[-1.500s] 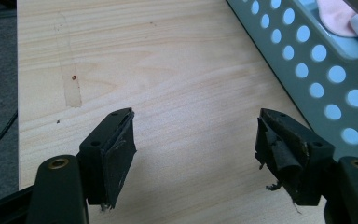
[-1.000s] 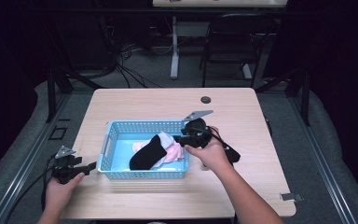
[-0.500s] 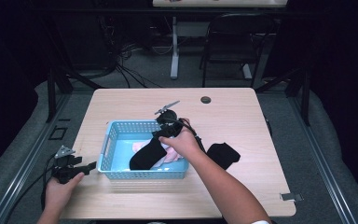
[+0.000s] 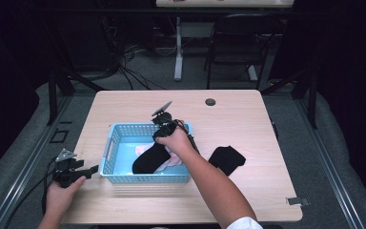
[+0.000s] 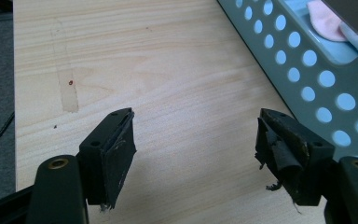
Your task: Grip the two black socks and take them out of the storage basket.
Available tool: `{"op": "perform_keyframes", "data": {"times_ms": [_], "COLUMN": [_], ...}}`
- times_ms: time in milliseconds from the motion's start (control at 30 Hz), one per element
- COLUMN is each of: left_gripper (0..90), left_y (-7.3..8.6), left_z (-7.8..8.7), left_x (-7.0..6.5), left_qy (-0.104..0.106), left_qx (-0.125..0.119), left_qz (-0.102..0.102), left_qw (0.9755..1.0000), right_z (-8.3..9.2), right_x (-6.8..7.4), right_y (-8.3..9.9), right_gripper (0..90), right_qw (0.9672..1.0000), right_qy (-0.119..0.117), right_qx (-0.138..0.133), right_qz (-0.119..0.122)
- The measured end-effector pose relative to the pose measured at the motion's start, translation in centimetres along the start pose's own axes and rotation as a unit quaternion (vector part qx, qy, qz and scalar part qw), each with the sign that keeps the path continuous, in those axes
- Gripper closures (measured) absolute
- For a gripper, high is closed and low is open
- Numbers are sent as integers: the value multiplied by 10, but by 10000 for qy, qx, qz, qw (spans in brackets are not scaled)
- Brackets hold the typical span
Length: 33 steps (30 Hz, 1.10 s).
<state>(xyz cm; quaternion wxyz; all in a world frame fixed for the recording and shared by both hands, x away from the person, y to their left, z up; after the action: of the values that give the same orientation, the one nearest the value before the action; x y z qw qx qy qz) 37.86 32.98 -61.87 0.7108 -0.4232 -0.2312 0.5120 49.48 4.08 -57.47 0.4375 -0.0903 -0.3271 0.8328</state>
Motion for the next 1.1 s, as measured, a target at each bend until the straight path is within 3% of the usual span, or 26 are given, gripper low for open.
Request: {"op": "perform_keyframes", "data": {"times_ms": [267, 367, 500, 567, 733, 867, 1100], "left_gripper": [281, 282, 282, 281, 281, 281, 281], "left_y": [0, 0, 0, 0, 0, 0, 0], "left_z": [0, 0, 0, 1, 0, 0, 1], "left_x": [1, 1, 1, 1, 1, 0, 1], "left_qy": [-10, -14, -16, -18, -20, -15, -12], "left_qx": [-1, -6, -2, -1, 16, 20, 28], "left_qz": [-9, -14, -8, -9, -23, -29, -10], "left_qw": [10000, 10000, 10000, 10000, 10000, 10000, 10000], "right_z": [-12, -14, -13, -7, 0, 4, 10], "right_x": [0, 1, 5, 6, 12, 15, 18], "right_y": [2, 5, 3, 3, -1, -1, -2], "right_gripper": [547, 561, 652, 713, 851, 870, 878], "right_qw": [9988, 9984, 9982, 9989, 9995, 9989, 9976], "right_qy": [-102, -125, -258, -284, -246, -193, -190], "right_qx": [238, 384, 246, 286, 23, -63, -367], "right_qz": [-414, -402, -481, -258, 188, 423, 555]}}
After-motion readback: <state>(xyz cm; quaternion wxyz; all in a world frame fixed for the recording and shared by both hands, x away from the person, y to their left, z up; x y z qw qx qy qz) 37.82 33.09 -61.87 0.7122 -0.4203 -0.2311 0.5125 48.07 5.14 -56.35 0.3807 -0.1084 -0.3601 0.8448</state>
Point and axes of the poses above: each handheld gripper's, and its own axes: z roughly backward along the jaws, y roughly out of its underside, x roughly to its left, the point moved 7 cm from there along -z, roughly forward along the jaws, and after that the axes turned 11 degrees about -x, right-handed, at the moved point
